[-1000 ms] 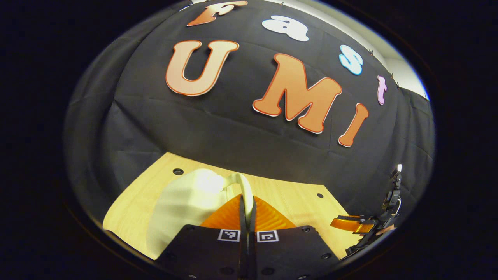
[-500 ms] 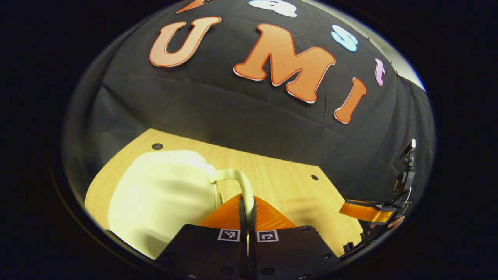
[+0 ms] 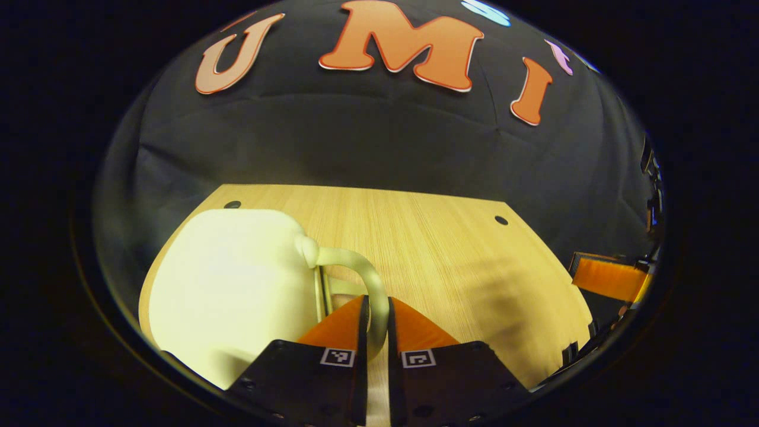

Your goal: First open the suitcase, pack the skin care products into it, and then close the suitcase.

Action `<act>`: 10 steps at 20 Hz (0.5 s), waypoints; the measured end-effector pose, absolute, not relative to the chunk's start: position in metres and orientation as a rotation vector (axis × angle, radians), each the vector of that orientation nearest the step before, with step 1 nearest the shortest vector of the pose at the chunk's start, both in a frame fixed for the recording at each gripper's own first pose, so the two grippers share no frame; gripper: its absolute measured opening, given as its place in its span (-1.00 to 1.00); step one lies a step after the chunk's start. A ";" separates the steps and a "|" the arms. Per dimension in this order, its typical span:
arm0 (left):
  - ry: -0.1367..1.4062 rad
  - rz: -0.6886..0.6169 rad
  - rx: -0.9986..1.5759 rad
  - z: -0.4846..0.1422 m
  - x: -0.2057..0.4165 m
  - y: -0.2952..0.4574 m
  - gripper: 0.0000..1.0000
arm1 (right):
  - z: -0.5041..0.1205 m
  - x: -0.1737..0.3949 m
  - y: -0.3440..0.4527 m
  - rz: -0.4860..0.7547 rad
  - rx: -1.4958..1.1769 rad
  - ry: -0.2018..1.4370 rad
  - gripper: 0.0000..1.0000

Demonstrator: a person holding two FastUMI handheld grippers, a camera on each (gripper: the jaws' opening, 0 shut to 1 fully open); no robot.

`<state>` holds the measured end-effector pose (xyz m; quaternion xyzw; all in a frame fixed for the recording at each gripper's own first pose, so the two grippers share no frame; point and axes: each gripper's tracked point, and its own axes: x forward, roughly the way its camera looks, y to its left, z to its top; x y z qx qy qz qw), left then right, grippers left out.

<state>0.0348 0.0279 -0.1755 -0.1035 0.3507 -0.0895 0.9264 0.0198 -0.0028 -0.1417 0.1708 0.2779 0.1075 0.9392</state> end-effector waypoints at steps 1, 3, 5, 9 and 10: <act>0.730 -0.203 -0.231 -0.179 0.035 0.019 -0.70 | -0.141 0.019 -0.003 0.221 0.347 0.565 0.88; 0.728 -0.248 -0.273 -0.172 0.032 0.000 -0.53 | -0.141 0.018 -0.005 0.218 0.349 0.562 0.88; 0.696 -0.288 -0.245 -0.165 0.030 -0.014 -0.43 | -0.138 0.019 -0.008 0.210 0.351 0.555 0.88; 0.584 -0.290 -0.170 -0.135 0.031 -0.021 0.19 | -0.124 0.026 -0.017 0.171 0.326 0.497 0.88; 0.555 -0.287 -0.162 -0.125 0.034 -0.021 0.55 | -0.118 0.027 -0.021 0.155 0.307 0.469 0.89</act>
